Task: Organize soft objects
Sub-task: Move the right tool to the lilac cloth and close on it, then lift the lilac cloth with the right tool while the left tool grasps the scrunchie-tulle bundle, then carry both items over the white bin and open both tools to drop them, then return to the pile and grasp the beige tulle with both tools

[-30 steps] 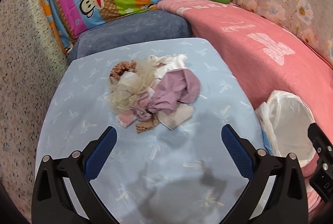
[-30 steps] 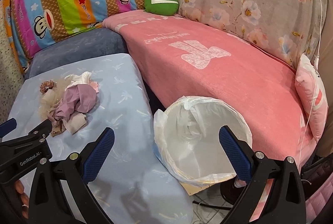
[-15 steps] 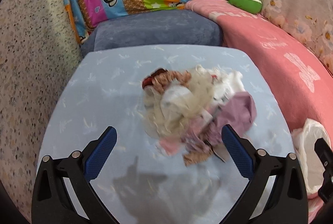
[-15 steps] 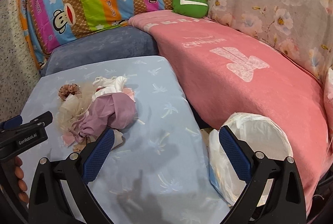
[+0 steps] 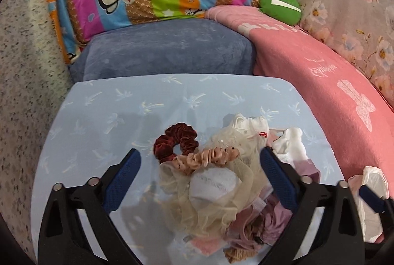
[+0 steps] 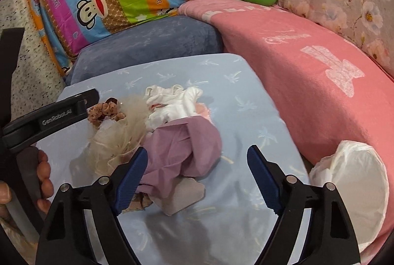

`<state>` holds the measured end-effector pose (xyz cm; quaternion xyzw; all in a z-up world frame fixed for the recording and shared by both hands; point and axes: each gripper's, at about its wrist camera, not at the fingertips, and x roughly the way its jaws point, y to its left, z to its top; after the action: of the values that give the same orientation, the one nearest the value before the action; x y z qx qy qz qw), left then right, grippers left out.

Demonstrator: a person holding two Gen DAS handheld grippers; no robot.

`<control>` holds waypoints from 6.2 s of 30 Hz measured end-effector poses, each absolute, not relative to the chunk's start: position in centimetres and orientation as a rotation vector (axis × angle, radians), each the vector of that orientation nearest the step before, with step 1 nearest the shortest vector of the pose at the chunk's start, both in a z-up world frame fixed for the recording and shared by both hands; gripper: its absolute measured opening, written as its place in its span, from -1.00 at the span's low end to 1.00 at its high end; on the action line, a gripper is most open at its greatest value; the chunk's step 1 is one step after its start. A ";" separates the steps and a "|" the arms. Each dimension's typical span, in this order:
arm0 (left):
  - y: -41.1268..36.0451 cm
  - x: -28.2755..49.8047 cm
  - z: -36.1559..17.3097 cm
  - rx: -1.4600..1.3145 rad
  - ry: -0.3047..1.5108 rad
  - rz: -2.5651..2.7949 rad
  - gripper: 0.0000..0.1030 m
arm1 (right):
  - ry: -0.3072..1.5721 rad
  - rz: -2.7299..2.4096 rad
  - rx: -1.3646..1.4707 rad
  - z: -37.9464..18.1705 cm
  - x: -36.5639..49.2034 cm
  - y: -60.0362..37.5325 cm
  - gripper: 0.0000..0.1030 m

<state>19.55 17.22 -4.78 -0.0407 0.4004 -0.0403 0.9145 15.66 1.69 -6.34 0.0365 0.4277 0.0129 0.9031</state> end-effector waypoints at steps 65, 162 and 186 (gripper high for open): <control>18.3 20.4 -7.1 -0.099 0.907 -0.336 -0.80 | 0.868 0.092 0.191 -4.1 15.8 2.0 -0.97; -1.8 10.1 -1.0 -0.026 0.820 -0.551 0.38 | 0.725 -0.197 0.340 -0.7 2.9 -18.2 -0.47; 14.7 13.8 -3.8 -0.195 0.852 -0.236 0.53 | 0.805 0.020 0.205 -2.6 8.5 -5.5 -0.45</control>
<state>13.82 14.65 -3.77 -0.0942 0.4116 -0.1138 0.8993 8.50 -5.53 -2.57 0.0998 0.3910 0.0098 0.9149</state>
